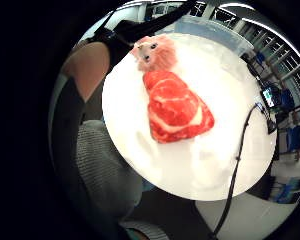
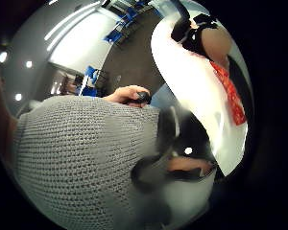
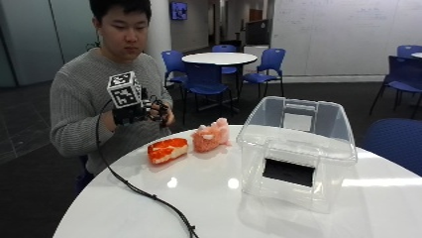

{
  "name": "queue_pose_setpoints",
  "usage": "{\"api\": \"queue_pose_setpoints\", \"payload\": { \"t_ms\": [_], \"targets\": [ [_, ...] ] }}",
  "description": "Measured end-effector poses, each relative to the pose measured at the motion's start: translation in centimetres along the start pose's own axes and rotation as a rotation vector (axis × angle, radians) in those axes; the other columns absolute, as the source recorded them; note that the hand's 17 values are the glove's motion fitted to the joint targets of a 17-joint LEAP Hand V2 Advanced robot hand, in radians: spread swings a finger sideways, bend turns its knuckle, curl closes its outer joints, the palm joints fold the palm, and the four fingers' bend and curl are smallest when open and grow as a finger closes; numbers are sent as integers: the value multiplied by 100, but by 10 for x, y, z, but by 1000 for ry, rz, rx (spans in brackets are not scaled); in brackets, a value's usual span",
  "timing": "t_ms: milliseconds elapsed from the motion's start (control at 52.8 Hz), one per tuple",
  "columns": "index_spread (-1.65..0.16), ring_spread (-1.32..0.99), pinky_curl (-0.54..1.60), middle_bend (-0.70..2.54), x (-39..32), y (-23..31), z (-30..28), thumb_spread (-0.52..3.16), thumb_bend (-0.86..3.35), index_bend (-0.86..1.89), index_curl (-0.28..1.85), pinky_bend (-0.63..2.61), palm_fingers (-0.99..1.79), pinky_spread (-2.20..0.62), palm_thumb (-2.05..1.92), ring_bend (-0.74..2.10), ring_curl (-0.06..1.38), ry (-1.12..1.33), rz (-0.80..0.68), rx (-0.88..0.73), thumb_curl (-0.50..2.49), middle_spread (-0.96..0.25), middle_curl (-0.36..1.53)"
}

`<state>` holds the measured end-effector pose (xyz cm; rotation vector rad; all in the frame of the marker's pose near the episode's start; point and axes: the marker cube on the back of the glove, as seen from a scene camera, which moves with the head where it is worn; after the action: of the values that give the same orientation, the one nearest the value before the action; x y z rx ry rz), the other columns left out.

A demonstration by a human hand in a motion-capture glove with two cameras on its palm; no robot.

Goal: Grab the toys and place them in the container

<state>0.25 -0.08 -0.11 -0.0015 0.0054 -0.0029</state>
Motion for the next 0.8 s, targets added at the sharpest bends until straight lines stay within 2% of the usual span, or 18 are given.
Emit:
{"api": "queue_pose_setpoints", "payload": {
  "t_ms": [152,303,606,796],
  "targets": [
    [-28,-19,15,21,4,-3,-4,95,20,37,15,39,42,0,20,23,7,6,12,2,9,-19,9],
    [-36,-25,18,20,5,-3,-5,127,21,37,19,39,40,0,18,24,9,4,23,1,15,-23,13],
    [-41,-27,23,18,29,-13,-2,150,20,34,26,41,35,0,14,27,13,46,96,-35,23,-26,19],
    [-41,-24,29,15,104,-45,-7,149,15,18,26,53,18,1,7,31,16,188,342,-133,25,-24,21]
  ]
}}
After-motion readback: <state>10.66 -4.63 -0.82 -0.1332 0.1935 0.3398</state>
